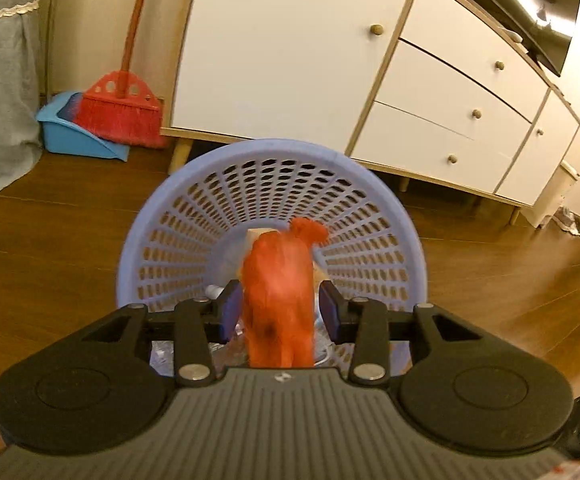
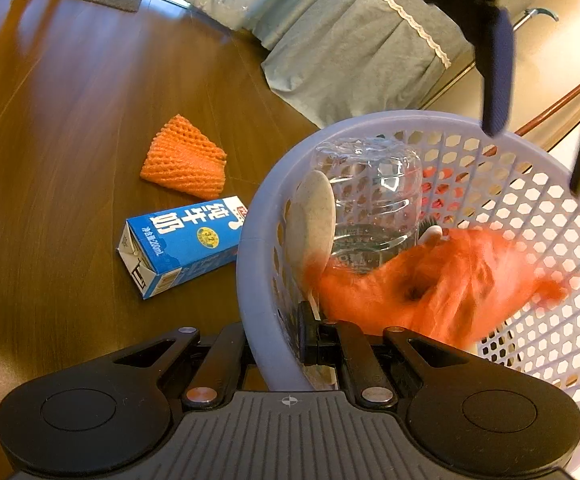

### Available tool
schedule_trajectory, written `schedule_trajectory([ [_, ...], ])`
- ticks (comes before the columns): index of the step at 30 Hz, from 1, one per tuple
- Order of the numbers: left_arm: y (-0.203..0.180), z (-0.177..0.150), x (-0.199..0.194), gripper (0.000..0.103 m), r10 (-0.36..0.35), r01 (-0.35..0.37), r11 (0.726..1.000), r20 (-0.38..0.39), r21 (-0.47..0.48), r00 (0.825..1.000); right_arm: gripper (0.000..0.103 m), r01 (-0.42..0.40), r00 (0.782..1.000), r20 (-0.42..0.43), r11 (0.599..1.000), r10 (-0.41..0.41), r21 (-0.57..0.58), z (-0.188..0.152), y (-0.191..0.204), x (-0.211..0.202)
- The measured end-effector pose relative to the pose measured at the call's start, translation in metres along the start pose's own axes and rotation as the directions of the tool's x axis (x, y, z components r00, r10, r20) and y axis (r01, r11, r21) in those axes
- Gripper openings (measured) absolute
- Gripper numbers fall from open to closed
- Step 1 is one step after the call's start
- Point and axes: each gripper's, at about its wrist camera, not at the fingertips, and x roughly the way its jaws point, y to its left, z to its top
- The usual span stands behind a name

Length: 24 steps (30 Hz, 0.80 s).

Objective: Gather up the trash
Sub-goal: 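Drop the orange bag into the wastebasket by opening the left gripper, then lower the left gripper to the orange foam net and grasp it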

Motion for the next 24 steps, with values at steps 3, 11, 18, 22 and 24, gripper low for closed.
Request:
schedule_trajectory([
  [3,0.009,-0.003,-0.007,0.036,0.008,-0.008,0.999,-0.001,-0.032,1.000,0.003,0.000,1.000,-0.001,1.000,0.000,-0.001,0.000,0.000,0.001],
  [11,0.043,-0.022,-0.033,0.036,0.094,-0.094,0.993,0.002,-0.078,0.996,0.003,0.000,1.000,-0.001,1.000,0.000,0.001,0.001,0.001,0.002],
  [18,0.097,-0.058,-0.060,0.036,0.265,-0.267,0.952,-0.031,-0.149,0.964,0.003,0.003,1.000,-0.002,1.000,-0.003,0.009,0.002,0.000,0.003],
  [22,0.116,-0.084,-0.066,0.036,0.331,-0.339,0.927,-0.075,-0.161,0.941,0.003,0.008,1.000,-0.005,1.000,-0.008,0.010,0.003,-0.001,0.006],
  [24,0.121,-0.096,-0.065,0.037,0.342,-0.353,0.922,-0.093,-0.159,0.935,0.003,0.010,1.000,-0.005,1.000,-0.010,0.010,0.003,-0.001,0.007],
])
